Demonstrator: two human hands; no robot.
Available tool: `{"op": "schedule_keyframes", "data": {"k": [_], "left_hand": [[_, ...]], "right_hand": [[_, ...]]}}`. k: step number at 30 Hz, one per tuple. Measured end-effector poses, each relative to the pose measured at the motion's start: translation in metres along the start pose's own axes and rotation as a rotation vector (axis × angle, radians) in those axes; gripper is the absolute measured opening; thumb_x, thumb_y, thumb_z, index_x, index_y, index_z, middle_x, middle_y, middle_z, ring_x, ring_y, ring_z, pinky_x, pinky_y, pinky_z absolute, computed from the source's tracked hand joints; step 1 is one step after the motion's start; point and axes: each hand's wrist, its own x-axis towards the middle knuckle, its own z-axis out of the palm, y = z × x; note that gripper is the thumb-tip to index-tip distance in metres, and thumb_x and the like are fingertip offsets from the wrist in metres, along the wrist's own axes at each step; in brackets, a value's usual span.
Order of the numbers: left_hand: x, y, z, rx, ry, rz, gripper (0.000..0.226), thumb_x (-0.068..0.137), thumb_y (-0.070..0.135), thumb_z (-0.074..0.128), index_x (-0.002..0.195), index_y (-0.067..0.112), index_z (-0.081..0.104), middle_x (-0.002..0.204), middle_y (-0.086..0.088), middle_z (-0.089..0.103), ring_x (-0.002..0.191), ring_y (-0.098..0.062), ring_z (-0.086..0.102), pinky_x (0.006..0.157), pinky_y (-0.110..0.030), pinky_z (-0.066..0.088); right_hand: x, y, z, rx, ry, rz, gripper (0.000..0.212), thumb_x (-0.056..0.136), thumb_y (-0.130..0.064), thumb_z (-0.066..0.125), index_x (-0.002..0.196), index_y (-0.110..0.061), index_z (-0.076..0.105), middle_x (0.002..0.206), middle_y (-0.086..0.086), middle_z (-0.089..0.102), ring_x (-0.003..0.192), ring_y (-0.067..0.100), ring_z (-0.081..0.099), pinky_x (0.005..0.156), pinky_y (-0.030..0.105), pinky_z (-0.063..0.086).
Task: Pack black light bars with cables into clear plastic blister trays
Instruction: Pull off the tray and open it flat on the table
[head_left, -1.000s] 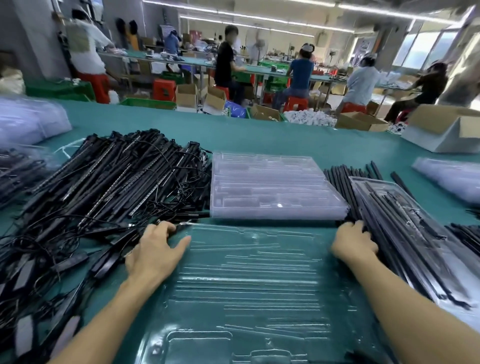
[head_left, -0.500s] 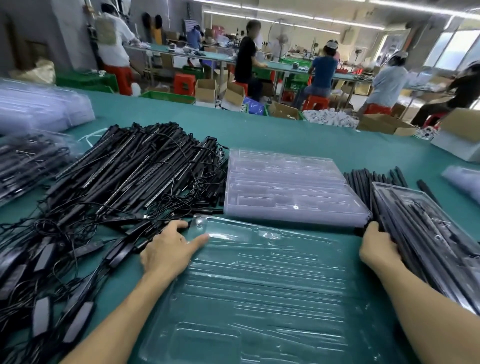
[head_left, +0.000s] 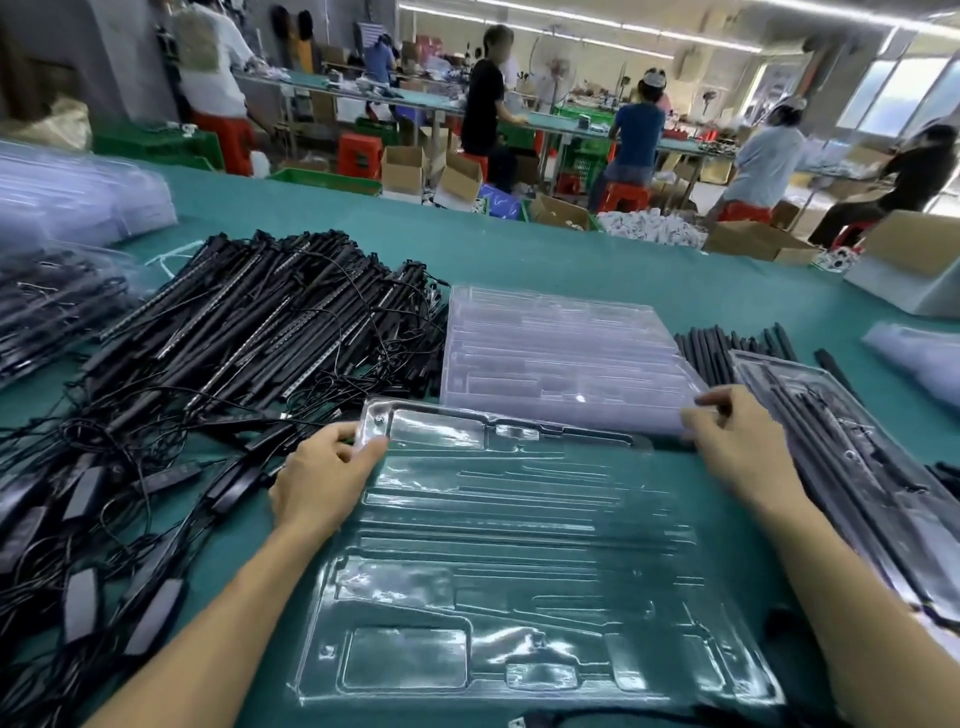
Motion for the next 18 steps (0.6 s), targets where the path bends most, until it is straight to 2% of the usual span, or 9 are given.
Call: {"op": "schedule_keyframes", "data": {"k": [2,4,6,8,9,11,14,16,18], "left_hand": [[0.001,-0.002,-0.003,-0.066,-0.078,0.001,0.038,0.070,0.061,0.063,0.106,0.048,0.059,0.069,0.024,0.068,0.076,-0.008,0.066,0.075,-0.036,0.053],[0.001,-0.005,-0.007,-0.184,-0.185,0.000,0.046,0.069,0.045,0.067,0.113,0.046,0.057,0.075,0.017,0.072,0.082,-0.015,0.070,0.083,-0.046,0.055],[0.002,-0.008,-0.010,-0.261,-0.228,0.028,0.039,0.078,0.031,0.075,0.111,0.045,0.058,0.079,0.013,0.074,0.084,-0.018,0.071,0.086,-0.049,0.056],[0.002,-0.011,-0.010,-0.269,-0.224,0.048,0.042,0.082,0.028,0.077,0.116,0.043,0.057,0.080,0.015,0.074,0.084,-0.013,0.071,0.087,-0.047,0.056],[0.001,-0.011,-0.010,-0.256,-0.205,0.046,0.044,0.083,0.031,0.077,0.121,0.040,0.058,0.080,0.017,0.074,0.083,-0.011,0.071,0.086,-0.045,0.055],[0.001,-0.010,-0.007,-0.195,-0.142,0.043,0.039,0.082,0.041,0.075,0.119,0.039,0.061,0.074,0.020,0.072,0.077,-0.008,0.070,0.079,-0.041,0.056],[-0.001,-0.007,-0.005,-0.061,-0.059,0.078,0.026,0.084,0.056,0.065,0.106,0.044,0.059,0.060,0.019,0.066,0.062,-0.006,0.064,0.061,-0.029,0.049],[-0.003,-0.006,-0.004,-0.024,-0.029,0.090,0.025,0.083,0.058,0.060,0.103,0.044,0.057,0.055,0.019,0.063,0.056,-0.005,0.059,0.056,-0.025,0.039],[-0.004,-0.005,-0.004,-0.017,-0.005,0.085,0.028,0.080,0.058,0.059,0.104,0.044,0.058,0.056,0.023,0.061,0.055,-0.004,0.056,0.054,-0.025,0.035]], "right_hand": [[-0.022,-0.031,-0.002,0.071,-0.074,-0.215,0.023,0.094,-0.024,0.057,0.115,-0.018,0.052,0.089,-0.002,0.069,0.080,0.019,0.064,0.071,0.034,0.046],[-0.044,-0.061,0.000,0.028,-0.144,-0.447,0.025,0.099,-0.026,0.048,0.123,-0.020,0.052,0.086,-0.007,0.071,0.077,0.021,0.065,0.071,0.038,0.050],[-0.060,-0.089,0.001,-0.147,-0.043,-0.688,0.030,0.101,-0.033,0.041,0.124,-0.019,0.056,0.077,-0.003,0.070,0.069,0.029,0.064,0.060,0.042,0.052],[-0.072,-0.116,0.000,-0.203,0.120,-0.889,0.035,0.101,-0.035,0.041,0.110,-0.011,0.065,0.073,0.004,0.066,0.062,0.033,0.058,0.051,0.042,0.049],[-0.076,-0.128,0.001,-0.170,0.154,-0.963,0.035,0.101,-0.034,0.043,0.101,-0.008,0.067,0.074,0.006,0.062,0.064,0.031,0.054,0.052,0.041,0.049],[-0.082,-0.147,0.008,-0.118,0.142,-1.088,0.038,0.101,-0.034,0.045,0.090,-0.006,0.067,0.080,0.010,0.056,0.071,0.029,0.050,0.061,0.041,0.047],[-0.089,-0.162,0.032,-0.038,-0.074,-1.150,0.036,0.099,-0.038,0.045,0.093,-0.007,0.064,0.082,0.009,0.057,0.067,0.029,0.053,0.057,0.041,0.048],[-0.095,-0.164,0.055,-0.093,-0.241,-1.055,0.040,0.099,-0.047,0.038,0.110,-0.017,0.063,0.085,0.003,0.057,0.067,0.026,0.054,0.054,0.040,0.050],[-0.100,-0.157,0.085,-0.241,-0.365,-0.932,0.042,0.099,-0.050,0.032,0.131,-0.033,0.052,0.097,0.000,0.053,0.074,0.019,0.051,0.059,0.037,0.051]]}}
